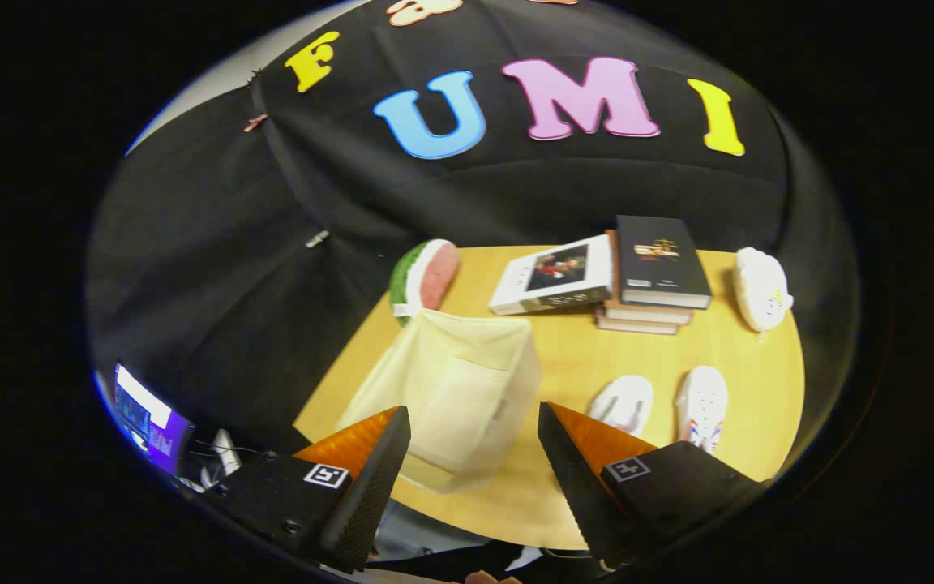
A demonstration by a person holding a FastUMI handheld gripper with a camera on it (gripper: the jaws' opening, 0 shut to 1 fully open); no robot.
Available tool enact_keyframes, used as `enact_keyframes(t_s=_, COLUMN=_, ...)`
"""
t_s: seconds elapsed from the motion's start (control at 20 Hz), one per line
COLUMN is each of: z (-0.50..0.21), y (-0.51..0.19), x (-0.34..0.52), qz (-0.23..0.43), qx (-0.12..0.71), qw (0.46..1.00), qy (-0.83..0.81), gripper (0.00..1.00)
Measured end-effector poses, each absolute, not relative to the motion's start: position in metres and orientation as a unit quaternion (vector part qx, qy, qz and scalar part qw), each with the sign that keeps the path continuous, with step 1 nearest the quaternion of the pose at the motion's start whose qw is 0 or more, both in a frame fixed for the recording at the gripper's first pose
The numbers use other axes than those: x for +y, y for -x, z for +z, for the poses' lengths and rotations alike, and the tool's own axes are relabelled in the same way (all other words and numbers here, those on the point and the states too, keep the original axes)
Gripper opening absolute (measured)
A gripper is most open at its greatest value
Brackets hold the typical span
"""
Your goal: Open the storage box then place both shoes into the box .Put the left shoe in first, then the right shoe, with the right side of both shoes facing outward in a uniform manner.
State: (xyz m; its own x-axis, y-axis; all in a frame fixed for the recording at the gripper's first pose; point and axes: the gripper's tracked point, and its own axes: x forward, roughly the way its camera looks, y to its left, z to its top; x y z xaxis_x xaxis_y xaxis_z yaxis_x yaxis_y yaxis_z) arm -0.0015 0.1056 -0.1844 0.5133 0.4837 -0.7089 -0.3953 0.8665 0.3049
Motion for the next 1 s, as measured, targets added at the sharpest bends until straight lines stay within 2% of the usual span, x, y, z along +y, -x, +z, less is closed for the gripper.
enact_keyframes(t_s=0.3, z=-0.287, y=-0.001, x=0.013, qz=0.189, qx=0.460, qw=0.865, qy=0.065, gripper=0.99)
enact_keyframes(t_s=0.6, z=-0.374, y=-0.012, x=-0.007, qz=0.168, qx=0.520, qw=0.834, qy=0.080, gripper=0.98)
enact_keyframes(t_s=0.85, z=-0.412, y=-0.037, x=0.000, qz=0.169, qx=0.522, qw=0.831, qy=0.091, gripper=0.98)
enact_keyframes(t_s=1.0, z=-0.426, y=-0.049, x=0.011, qz=0.167, qx=0.524, qw=0.832, qy=0.077, gripper=0.87)
